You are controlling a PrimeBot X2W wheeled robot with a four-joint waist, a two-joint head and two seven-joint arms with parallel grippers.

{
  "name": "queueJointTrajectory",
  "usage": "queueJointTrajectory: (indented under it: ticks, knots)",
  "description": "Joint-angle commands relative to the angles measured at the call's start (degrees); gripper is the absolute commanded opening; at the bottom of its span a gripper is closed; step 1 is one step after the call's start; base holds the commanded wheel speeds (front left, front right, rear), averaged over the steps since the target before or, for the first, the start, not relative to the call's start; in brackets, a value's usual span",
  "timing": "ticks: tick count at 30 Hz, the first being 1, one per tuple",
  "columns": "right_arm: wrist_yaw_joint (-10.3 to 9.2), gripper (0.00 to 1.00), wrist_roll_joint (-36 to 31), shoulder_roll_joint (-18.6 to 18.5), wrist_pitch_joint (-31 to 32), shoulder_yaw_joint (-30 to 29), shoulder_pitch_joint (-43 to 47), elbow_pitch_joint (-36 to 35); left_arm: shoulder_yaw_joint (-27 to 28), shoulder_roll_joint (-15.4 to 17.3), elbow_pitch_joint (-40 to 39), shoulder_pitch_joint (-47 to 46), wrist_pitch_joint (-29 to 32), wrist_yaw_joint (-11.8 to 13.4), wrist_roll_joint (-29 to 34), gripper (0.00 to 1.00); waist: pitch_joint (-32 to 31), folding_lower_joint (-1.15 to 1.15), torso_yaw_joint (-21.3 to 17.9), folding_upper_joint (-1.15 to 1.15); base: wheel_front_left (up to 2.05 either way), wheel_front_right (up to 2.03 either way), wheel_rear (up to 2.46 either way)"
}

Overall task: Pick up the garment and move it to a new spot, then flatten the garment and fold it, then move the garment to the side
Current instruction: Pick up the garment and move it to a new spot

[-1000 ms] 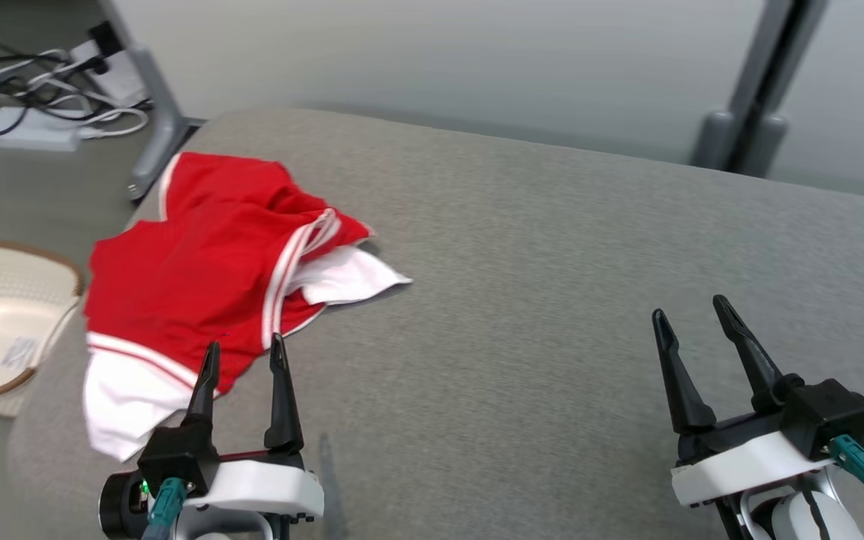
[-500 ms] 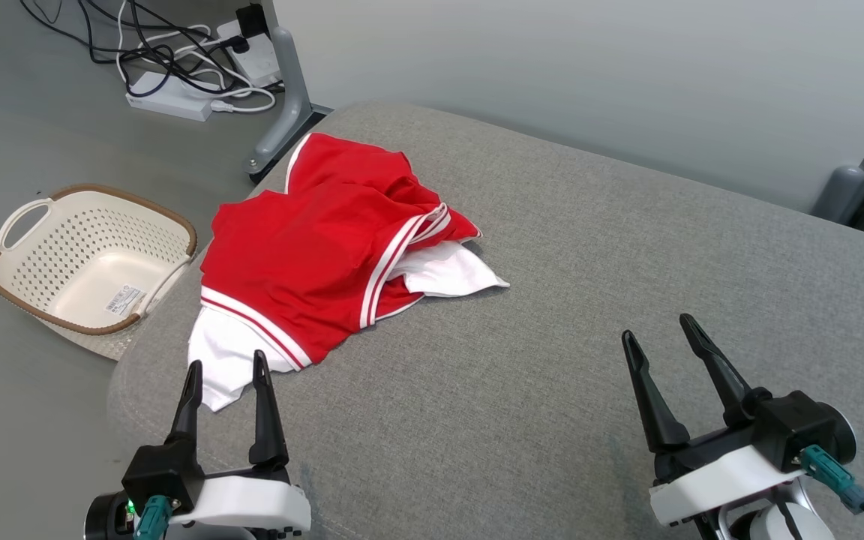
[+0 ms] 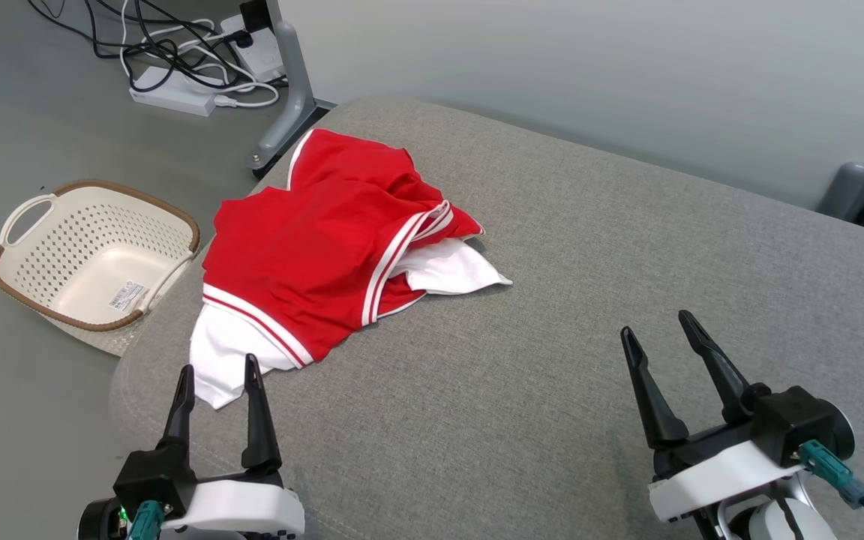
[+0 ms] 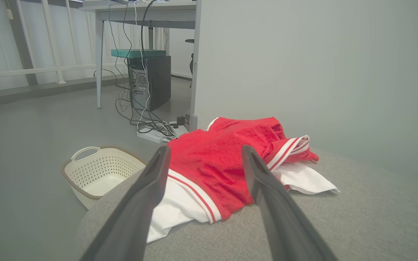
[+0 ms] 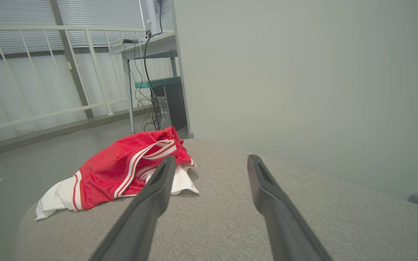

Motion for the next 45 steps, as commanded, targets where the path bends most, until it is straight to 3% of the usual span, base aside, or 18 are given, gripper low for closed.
queueJointTrajectory:
  ticks: [1,10,16,21,28,31,36,40,41,45]
  knots:
    - [0.0,1.0,0.19,-0.34,-0.32,-0.11,-0.52,0.04,0.24,0.19,-0.03,-0.16,-0.08,0.08,0.24,1.0,-0.01,0.0,-0.03,0.0,0.0,0.0,0.0]
    - [0.0,1.0,-1.2,-1.5,-0.32,-2.56,0.54,-1.48,2.45,0.16,1.56,-2.14,-0.07,-1.15,-3.36,1.0,1.76,0.0,-0.69,0.0,0.0,0.0,0.0]
    - [0.0,1.0,-2.65,-3.77,-0.32,-4.2,-1.01,-3.62,7.22,0.2,6.13,-7.43,-0.04,-5.16,-2.56,1.0,6.89,0.0,-2.69,0.0,0.0,0.0,0.0]
    - [0.0,1.0,-3.67,-7.07,-0.32,-5.75,-2.83,-5.59,9.64,3.1,15.52,-15.66,0.6,-8.87,-4.1,1.0,12.25,0.0,-4.03,0.0,0.0,0.0,0.0]
    - [0.0,1.0,-4.43,-10.78,0.51,-6.16,-4.65,-9.51,12.72,7.59,26.6,-28.84,9.94,-13.77,-10.49,1.0,18.6,0.0,-5.92,0.0,0.0,0.0,0.0]
    - [0.0,1.0,-4.59,-11.79,1.45,-6.23,-4.99,-11.16,13.8,10.67,30.87,-33.84,14.73,-13.34,-11.59,1.0,20.59,0.0,-6.76,0.0,0.0,0.0,0.0]
    - [0.0,1.0,-5.18,-12.69,2.47,-6.09,-4.73,-13.61,14.96,13.1,36.18,-39.94,22.5,-13.9,-14.37,1.0,22.77,0.0,-7.88,0.0,0.0,0.0,0.0]
    - [0.0,1.0,-5.11,-12.99,3.01,-6.37,-4.66,-14.62,14.92,13.27,38.35,-42.56,27.67,-15.9,-16.69,1.0,23.62,0.0,-8.31,0.0,0.0,0.0,0.0]
    - [0.0,1.0,-4.31,-12.96,3.51,-6.54,-4.41,-15.03,14.26,13.8,39.7,-43.73,31.37,-17.14,-17.32,1.0,24.11,0.0,-8.44,0.0,0.0,0.0,0.0]
    - [0.0,1.0,-3.27,-13.66,4.03,-5.83,-4.59,-16.08,12.29,14.97,42.2,-45.76,34.89,-16.77,-15.85,1.0,25.04,0.0,-8.79,0.0,0.0,0.0,0.0]
